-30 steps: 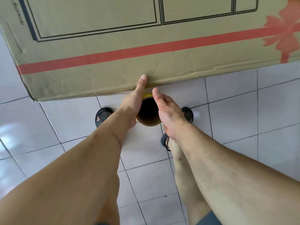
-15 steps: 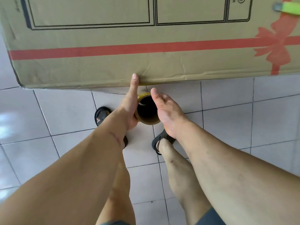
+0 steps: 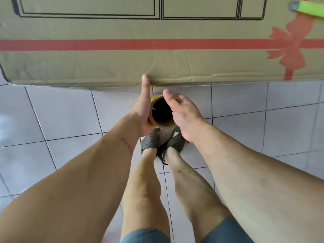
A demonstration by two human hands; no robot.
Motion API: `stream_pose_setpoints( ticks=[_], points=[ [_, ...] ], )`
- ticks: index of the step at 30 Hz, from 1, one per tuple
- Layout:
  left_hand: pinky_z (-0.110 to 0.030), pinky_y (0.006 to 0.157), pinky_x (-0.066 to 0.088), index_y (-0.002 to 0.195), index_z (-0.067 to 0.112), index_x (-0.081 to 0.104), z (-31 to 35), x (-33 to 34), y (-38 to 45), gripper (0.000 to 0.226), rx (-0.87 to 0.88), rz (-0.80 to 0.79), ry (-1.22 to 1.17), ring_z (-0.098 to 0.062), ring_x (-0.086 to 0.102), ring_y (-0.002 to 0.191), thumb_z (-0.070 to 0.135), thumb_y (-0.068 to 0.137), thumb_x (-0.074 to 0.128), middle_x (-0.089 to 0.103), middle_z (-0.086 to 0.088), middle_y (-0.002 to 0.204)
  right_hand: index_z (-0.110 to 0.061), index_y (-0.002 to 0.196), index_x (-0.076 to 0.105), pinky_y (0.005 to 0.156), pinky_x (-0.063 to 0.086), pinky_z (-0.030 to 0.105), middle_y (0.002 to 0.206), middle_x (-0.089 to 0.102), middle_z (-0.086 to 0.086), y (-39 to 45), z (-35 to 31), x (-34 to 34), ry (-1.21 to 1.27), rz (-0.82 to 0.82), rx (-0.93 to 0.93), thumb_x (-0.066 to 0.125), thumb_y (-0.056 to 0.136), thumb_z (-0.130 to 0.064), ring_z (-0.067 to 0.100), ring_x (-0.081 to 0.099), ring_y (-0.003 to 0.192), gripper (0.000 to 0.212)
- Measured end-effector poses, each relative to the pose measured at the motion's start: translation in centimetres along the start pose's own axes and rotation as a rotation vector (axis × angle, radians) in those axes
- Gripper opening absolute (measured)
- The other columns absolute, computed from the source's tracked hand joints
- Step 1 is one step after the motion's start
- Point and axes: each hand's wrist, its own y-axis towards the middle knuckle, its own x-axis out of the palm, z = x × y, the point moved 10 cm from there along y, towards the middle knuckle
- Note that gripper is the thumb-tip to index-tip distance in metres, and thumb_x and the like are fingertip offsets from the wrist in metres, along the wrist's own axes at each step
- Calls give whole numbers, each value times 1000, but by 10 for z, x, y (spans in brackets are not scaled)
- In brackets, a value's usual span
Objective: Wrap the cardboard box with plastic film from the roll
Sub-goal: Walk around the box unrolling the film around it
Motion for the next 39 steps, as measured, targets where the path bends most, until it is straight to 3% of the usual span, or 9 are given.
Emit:
stream_pose_setpoints(
  ticks=[5,11,17,19,23,27,30,35,39],
  points=[
    [-50,113,57,144,11,70,6,-7,7,145,33,92,43,-32,79,117,117,49,42,82,-14,127,-34,132,58,99,44,33,131,64,-8,-9,9,1,78,-7,43,62,71,-81,13,57,122,76],
    [-54,116,57,140,9,73,-7,20,7,123,18,2,-56,-35,78,123,105,83,23,81,-18,128,-32,109,67,86,45,24,116,68,-9,-4,-8,-21,75,15,-19,67,87,-59,12,60,111,34],
    [-55,117,54,134,15,75,-2,27,11,136,59,70,61,-31,78,118,113,45,40,84,-11,119,-32,135,56,91,42,25,128,61,-10,-8,5,-33,59,-11,45,67,81,-66,11,55,116,65],
    [-55,115,57,138,11,70,0,34,11,137,48,37,19,-33,80,117,112,48,45,84,-14,120,-38,126,60,105,38,35,135,61,-10,-6,6,-35,73,-21,67,60,79,-77,13,54,125,62],
    [-51,112,58,142,14,72,-7,50,7,124,0,-64,5,-32,76,126,109,78,23,81,-15,129,-29,117,62,97,35,28,130,61,-7,2,-12,-49,12,-23,-7,51,97,-59,11,53,120,38],
    [-50,112,54,144,21,67,-8,52,14,139,31,69,104,-28,72,126,120,49,42,78,-7,133,-24,143,51,103,38,33,141,58,-4,1,2,-60,7,-19,33,63,72,-77,15,52,129,89],
    [-56,111,59,141,17,70,-3,55,18,156,74,91,98,-32,78,120,118,23,56,81,-11,127,-29,141,53,99,34,31,142,57,-7,0,7,-64,50,-56,51,61,83,-72,13,50,131,73],
    [-54,110,60,143,10,72,-8,82,7,126,-7,-17,28,-34,78,122,108,80,23,81,-17,128,-20,137,56,98,31,27,125,53,-11,-1,2,-85,17,-47,14,46,101,-53,8,47,118,50],
    [-61,118,46,148,23,68,-16,93,9,127,-31,-18,59,-31,67,137,112,74,15,78,-9,139,-21,149,44,107,33,30,147,49,-5,0,5,-95,-29,-24,16,58,88,-67,16,47,135,77]
  ],
)
